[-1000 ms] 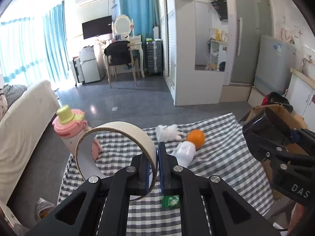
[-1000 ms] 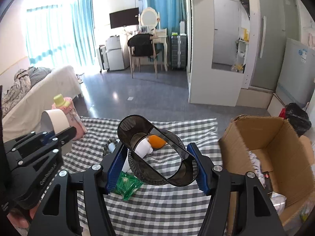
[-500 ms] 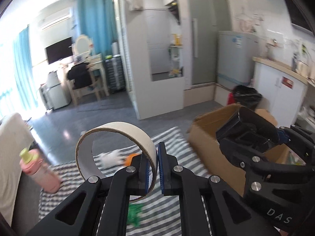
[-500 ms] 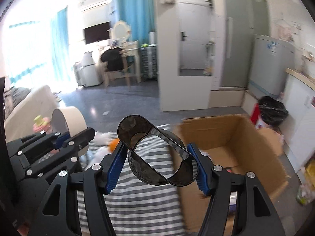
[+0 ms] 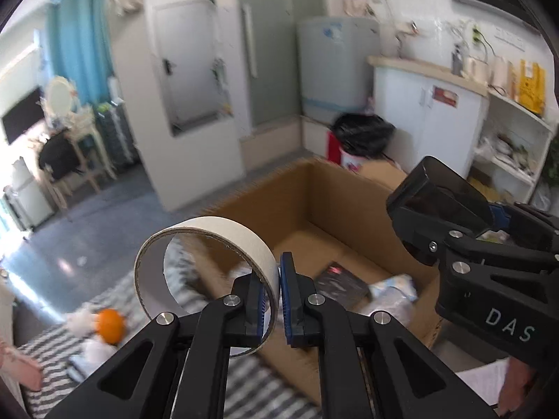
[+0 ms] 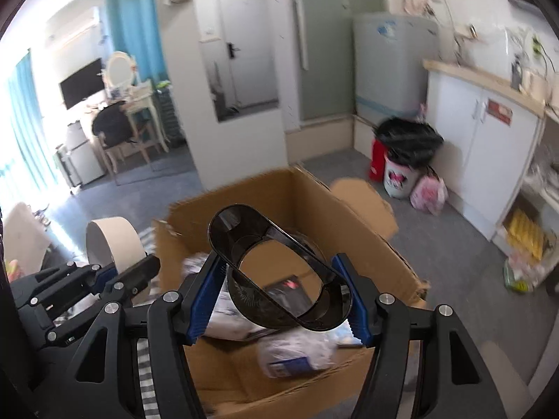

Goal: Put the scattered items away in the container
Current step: 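Carry the tape roll and glasses case into the cardboard box and release both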

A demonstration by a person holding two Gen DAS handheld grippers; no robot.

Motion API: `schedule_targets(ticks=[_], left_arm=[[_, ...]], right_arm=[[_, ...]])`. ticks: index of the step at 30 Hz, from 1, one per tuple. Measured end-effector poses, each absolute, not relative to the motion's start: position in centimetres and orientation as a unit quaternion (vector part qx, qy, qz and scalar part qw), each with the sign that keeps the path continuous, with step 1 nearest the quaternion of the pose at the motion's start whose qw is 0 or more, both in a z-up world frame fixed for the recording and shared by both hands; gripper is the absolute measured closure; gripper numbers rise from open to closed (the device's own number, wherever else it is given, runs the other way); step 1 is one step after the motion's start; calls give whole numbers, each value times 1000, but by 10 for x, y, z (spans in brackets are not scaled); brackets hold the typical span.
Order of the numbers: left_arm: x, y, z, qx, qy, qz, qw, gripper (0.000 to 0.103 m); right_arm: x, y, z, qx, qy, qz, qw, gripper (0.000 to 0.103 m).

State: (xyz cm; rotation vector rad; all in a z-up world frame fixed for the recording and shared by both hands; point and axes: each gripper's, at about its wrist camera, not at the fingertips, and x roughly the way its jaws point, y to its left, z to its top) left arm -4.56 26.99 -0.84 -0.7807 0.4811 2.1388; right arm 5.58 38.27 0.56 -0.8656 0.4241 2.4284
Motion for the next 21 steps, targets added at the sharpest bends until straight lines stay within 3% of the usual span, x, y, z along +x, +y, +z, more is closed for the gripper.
schedule_targets(ticks=[6,8,9,10,11,13,14,21], left_arm=[[-51,301,-42,-336,218,824,401,95],[-47,305,-47,-331,237,819,405,89],[-45,307,-49,-325,247,819,403,85],[-43,309,-50,-320,255,821,398,64],[-42,309,-49,-314,259,823,396,32],[-39,305,-45,-297,255,831,396,5],[-38,304,-42,-287,252,837,393,0],[-43,296,-35,-275,247,848,380,0]], right_arm=[[45,410,-28,-359,176,874,274,40],[40,418,-37,-372,184,868,275,39],[38,421,-40,-375,187,865,277,32],[37,422,-41,-376,188,862,282,23],[37,423,-41,-374,188,861,287,21],[37,424,-39,-368,190,863,289,20],[37,425,-38,-366,192,864,287,20],[36,423,-31,-353,201,869,283,20]])
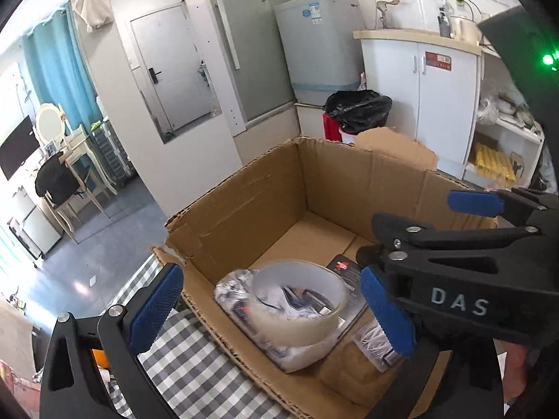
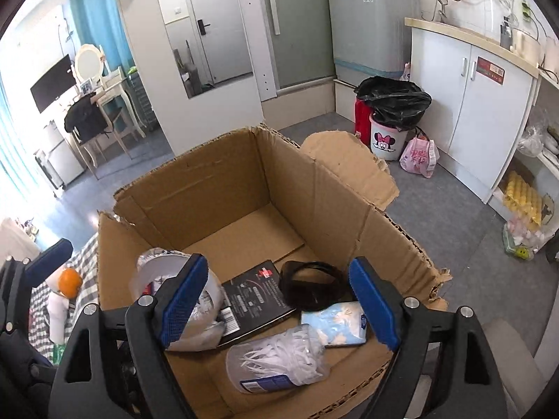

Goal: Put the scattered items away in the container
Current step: 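Carry the tape roll and glasses case into the cardboard box and release both, then move both tools back over the table toward the green snack pack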

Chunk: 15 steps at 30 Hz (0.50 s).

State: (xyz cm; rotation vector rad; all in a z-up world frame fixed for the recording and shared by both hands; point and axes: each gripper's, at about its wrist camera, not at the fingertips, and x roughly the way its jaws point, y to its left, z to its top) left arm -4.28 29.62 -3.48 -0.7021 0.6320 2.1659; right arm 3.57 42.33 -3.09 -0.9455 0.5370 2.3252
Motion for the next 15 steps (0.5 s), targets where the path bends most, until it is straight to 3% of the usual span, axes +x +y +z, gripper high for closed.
schedule_targets(ticks=[8,15], left_arm=[[-48,271,-21,-270,227,861,366,0],[-66,201,-3,-274,193,892,303,0]], right_arm=[[38,407,-16,-341,199,873,287,20],[31,366,0,-331,180,894,244,20]])
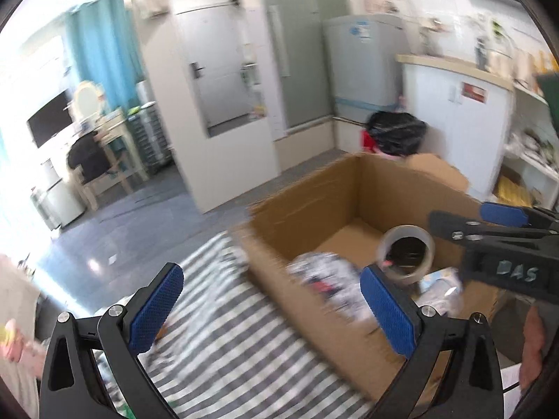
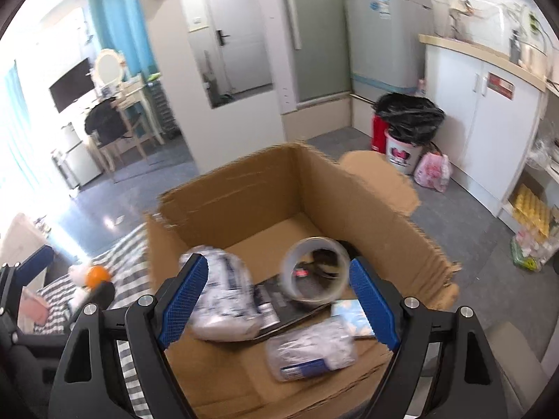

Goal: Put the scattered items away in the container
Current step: 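Move both tools back over the table toward the green snack pack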

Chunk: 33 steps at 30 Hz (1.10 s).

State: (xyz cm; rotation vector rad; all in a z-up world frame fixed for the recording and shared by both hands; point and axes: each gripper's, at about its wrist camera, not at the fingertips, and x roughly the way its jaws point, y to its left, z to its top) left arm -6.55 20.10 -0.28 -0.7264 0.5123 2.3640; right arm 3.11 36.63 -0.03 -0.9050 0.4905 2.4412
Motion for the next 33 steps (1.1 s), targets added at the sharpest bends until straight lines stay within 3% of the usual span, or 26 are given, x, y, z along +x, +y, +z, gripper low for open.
schedule_targets(ticks=[7,16,21,26,33], left_arm=[[-103,81,5,-301,142,922,196,0],[-112,-38,-26,-353,89,924,118,0],[-99,-54,-61,-363,83,921,113,0],[-89,-43,-92,-366,87,911,169,0],[-111,-33,-111,-391,64,897,194,0]], right_arm=[[10,298,6,-329,142,918,171,20],[-28,208,-18,-360,106,924,76,20],[-51,176,-28,-373,92,922,51,20],[-84,143,-40,-391,62,918,9,20],[-129,122,-80,-454,88,886,-37,20]])
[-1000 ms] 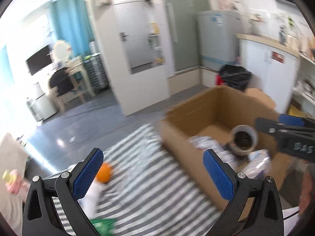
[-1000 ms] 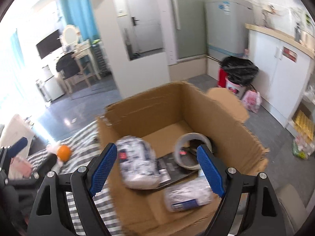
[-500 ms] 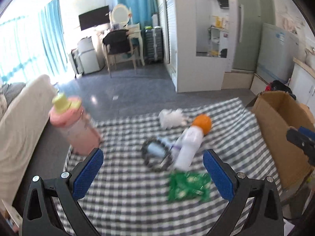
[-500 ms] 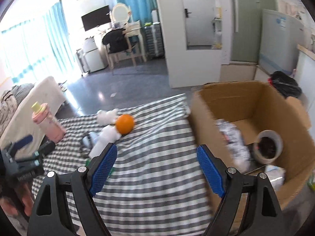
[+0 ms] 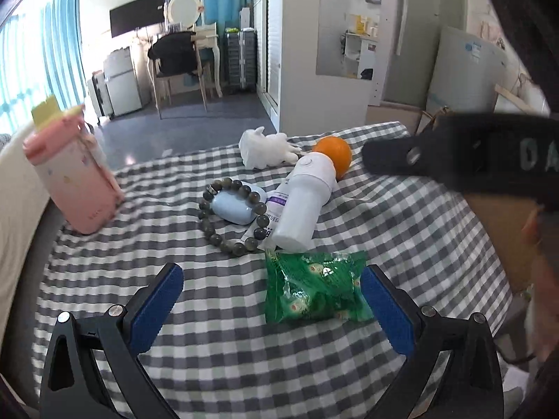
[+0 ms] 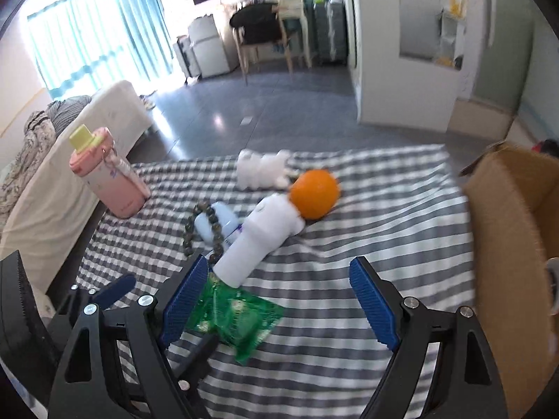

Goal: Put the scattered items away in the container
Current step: 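Move both tools back over the table toward the green snack pack, then grasp the green snack pack with the left tool while the right tool grasps the white bottle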

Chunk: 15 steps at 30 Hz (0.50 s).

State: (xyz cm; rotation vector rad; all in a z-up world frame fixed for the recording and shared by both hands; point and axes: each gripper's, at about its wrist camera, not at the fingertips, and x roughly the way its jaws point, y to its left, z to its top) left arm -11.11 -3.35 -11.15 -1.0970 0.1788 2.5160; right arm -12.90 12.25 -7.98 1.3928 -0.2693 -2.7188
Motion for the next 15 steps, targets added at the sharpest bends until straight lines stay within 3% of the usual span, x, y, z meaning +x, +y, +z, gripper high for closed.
schedule_targets(ticks=[13,15], left_arm=[[-136,-18,-139,-429,57,871,232,0],[-139,-14,-141,-434,59,868,236,4]], right_arm=[[-187,112,-127,511,-104,-852,51,20],[-194,110,-131,517,-101,-848,54,20]])
